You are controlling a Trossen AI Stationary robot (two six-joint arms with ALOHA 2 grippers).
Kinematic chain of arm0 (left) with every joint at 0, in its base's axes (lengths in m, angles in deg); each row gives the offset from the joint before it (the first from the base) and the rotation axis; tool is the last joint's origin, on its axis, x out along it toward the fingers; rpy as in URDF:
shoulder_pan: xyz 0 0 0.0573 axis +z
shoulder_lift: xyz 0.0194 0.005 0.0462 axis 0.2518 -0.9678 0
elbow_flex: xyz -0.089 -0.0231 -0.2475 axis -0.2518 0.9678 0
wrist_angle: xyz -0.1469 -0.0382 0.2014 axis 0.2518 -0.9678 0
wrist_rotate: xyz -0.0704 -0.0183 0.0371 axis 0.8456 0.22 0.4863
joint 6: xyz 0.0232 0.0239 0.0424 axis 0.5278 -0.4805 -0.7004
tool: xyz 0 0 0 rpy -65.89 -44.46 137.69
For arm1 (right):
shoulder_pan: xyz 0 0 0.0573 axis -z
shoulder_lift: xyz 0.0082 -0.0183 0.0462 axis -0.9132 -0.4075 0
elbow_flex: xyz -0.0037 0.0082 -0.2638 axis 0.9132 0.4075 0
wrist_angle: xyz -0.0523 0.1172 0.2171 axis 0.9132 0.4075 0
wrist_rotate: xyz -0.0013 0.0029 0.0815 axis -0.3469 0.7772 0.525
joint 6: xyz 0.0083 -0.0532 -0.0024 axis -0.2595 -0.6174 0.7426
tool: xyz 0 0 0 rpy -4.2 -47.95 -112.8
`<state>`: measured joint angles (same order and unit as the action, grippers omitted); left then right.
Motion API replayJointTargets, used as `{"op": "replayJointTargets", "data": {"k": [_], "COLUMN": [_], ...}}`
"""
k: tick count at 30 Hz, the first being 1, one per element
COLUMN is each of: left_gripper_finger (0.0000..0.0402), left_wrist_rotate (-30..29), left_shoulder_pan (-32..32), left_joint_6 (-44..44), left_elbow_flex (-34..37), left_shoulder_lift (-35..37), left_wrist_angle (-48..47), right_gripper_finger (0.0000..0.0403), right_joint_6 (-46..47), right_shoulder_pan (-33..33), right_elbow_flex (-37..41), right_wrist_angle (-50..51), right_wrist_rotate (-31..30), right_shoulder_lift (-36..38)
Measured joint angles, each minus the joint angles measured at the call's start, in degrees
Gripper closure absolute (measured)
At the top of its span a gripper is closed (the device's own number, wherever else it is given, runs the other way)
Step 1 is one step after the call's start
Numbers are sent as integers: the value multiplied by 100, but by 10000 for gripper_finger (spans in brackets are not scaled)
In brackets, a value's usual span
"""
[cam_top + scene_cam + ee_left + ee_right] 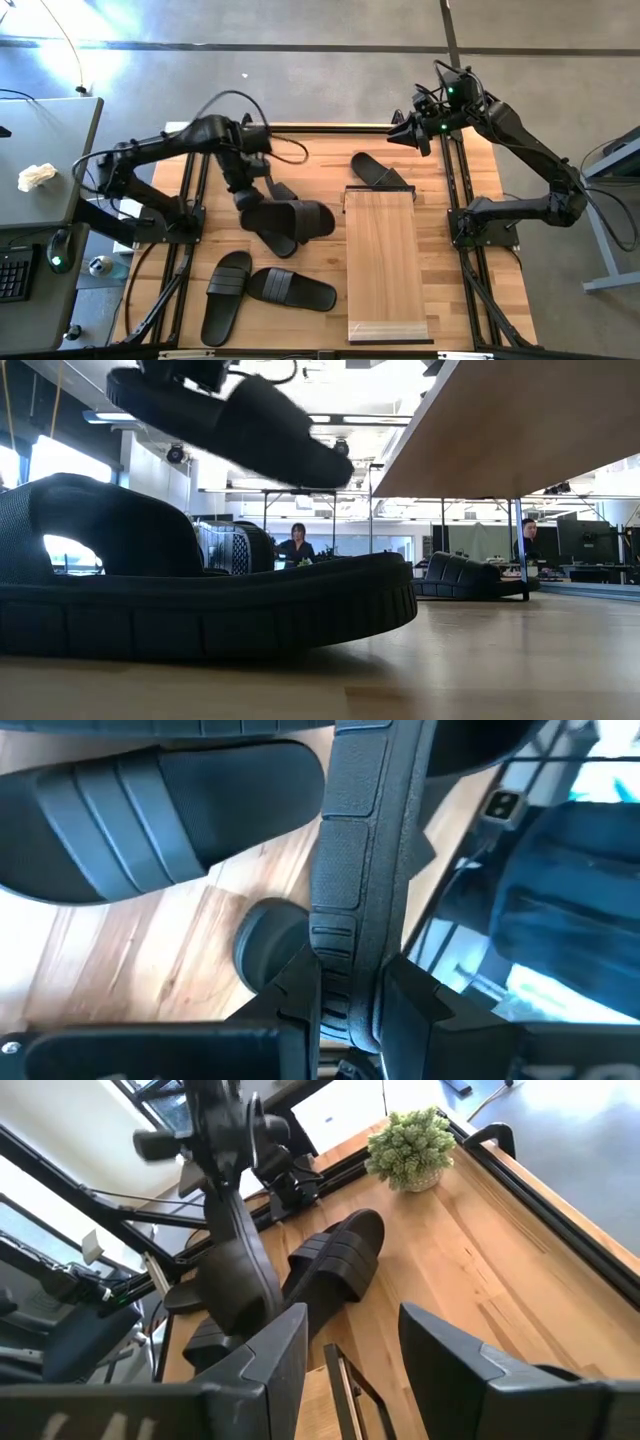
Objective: Pick and place slides into the shelf
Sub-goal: Put the black slide under the shelf
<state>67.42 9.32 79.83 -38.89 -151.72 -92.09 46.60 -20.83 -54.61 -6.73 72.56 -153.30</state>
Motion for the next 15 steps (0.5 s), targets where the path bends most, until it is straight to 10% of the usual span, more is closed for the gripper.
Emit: {"op": "replayJointTargets", "data": {"k": [15], "left_gripper_finger": [348], "left_wrist_rotate": [347], "left_shoulder_pan": [-144], "left_joint_6": [330], "left_elbow_flex": [1], "left_shoulder_lift": [-1309], "left_wrist_angle": [1027], "right_gripper_finger": [253], "right_joint_6": [-142], "right_shoulder_pan": [0], "right_elbow_flex": [4], "right_wrist_angle": [335], "right_wrist_rotate": [-17], "right_shoulder_lift": [0]}}
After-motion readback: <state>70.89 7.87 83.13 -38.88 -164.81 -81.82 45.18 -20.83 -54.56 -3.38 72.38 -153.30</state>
